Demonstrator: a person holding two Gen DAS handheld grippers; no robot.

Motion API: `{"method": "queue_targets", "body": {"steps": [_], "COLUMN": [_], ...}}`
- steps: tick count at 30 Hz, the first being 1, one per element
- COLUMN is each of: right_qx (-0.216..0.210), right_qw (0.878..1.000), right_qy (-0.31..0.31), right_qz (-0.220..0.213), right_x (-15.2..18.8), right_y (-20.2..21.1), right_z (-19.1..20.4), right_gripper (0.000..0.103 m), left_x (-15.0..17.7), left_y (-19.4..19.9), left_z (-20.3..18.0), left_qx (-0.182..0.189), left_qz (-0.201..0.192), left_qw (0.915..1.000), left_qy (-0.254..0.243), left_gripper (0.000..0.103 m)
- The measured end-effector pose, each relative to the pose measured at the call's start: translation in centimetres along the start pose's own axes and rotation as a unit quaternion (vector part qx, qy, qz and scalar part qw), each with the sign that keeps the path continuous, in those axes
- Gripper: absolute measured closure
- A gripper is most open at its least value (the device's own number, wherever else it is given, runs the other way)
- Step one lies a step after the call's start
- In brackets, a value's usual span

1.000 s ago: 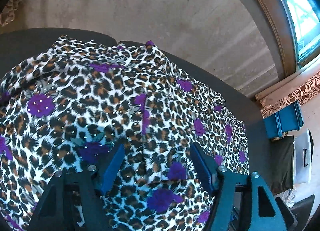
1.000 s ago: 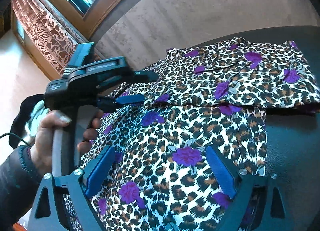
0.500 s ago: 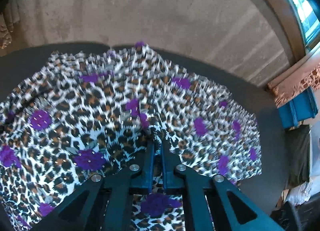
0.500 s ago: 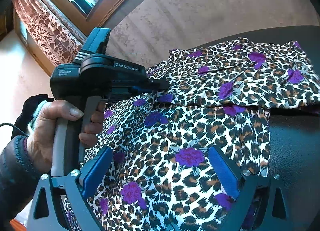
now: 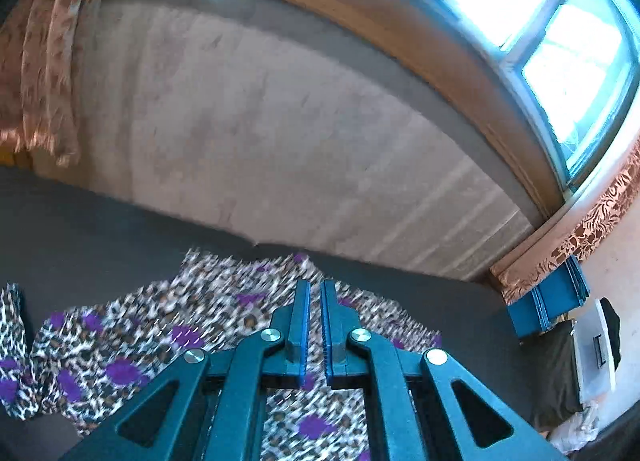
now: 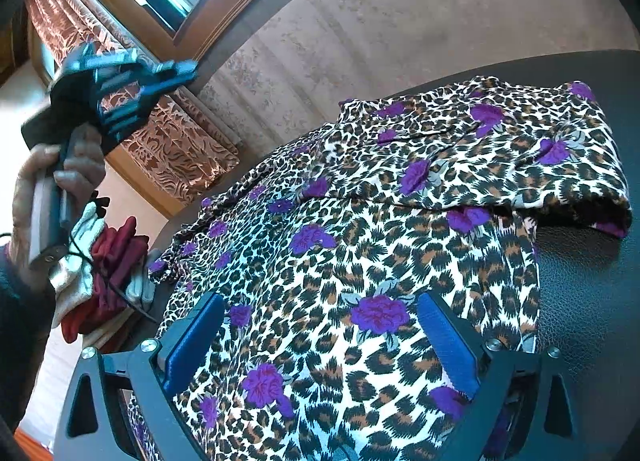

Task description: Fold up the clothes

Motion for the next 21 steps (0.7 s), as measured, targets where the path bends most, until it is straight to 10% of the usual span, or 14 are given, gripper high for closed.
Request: {"method": "queue_targets", "body": {"steps": [9,21], "right_qx": [-0.002,-0.012], "right_qw": [1.0,1.0], "right_qy": [0.001,-0.002], "right_qz": [0.003,-0.004], "right_x": [-0.2,-0.4], "right_y": [0.0,0.1], "right_z": [0.0,0.0], "right_gripper": [0.003,0.002], "left_x": [5.8,7.6], "left_y": [-7.9,-15.2], "left_z": [3.0,1.9], "left_qx": [-0.016,-0.095], "left_qz": [0.087,0.108], "left_qw": [0.996,0.9853], "left_qy": [-0.012,-0.091], "left_gripper": [0.067,0.07]}}
Point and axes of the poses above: each gripper's, at about its wrist camera, not at the fingertips, and y roughly against the way its jaws point, z to its left, x to its underside, the point moved 9 cm from there along -y, roughly the way its jaws point, and after that the axes turned 13 degrees about y, right-handed, at the moved point
